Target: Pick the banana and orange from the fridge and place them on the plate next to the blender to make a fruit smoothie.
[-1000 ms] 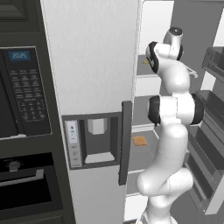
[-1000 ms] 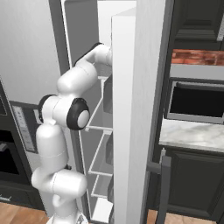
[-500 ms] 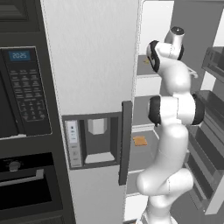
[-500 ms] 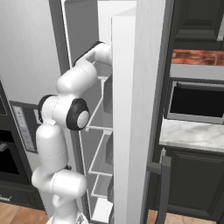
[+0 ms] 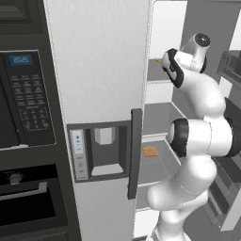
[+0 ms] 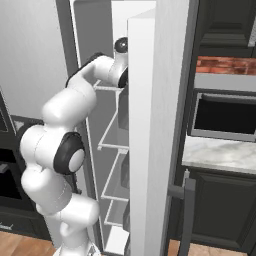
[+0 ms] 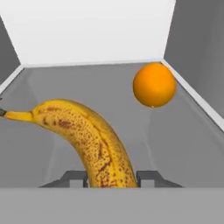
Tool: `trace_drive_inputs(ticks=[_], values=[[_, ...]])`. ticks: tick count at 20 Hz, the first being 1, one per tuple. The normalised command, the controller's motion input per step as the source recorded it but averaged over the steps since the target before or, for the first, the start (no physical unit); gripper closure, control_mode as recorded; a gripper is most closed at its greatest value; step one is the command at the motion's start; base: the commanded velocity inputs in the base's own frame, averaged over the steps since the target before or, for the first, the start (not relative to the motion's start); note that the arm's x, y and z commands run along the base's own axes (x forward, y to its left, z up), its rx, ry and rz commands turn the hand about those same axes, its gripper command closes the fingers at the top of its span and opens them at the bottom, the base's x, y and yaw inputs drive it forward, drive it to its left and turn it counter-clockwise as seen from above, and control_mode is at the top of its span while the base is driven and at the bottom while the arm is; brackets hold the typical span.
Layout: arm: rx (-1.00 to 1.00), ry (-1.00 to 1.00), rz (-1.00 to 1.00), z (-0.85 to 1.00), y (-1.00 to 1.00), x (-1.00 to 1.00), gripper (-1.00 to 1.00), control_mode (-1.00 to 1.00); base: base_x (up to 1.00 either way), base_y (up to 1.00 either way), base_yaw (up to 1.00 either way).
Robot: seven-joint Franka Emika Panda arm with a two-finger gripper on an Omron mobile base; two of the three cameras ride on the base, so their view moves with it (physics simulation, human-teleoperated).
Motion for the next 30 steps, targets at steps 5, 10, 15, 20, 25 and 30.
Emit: trace_drive_inputs(ticks=[5, 10, 15, 20, 25, 30], values=[[-0.03, -0.34, -0.03, 0.46, 0.44, -1.0, 1.0, -1.0, 0.0, 0.0, 0.0], [0.0, -0.06, -0.02, 0.69, 0.27, -1.0, 1.0, -1.0, 0.0, 0.0, 0.0], [0.02, 0.17, -0.03, 0.53, 0.08, -1.0, 1.0, -1.0, 0.0, 0.0, 0.0], [0.04, 0.41, -0.01, 0.1, 0.02, -1.0, 1.0, -1.0, 0.0, 0.0, 0.0], [0.02, 0.31, 0.0, -0.95, 0.4, -1.0, 1.0, -1.0, 0.0, 0.0, 0.0], [0.07, 0.02, 0.0, -0.98, 0.48, -1.0, 1.0, -1.0, 0.0, 0.0, 0.0]])
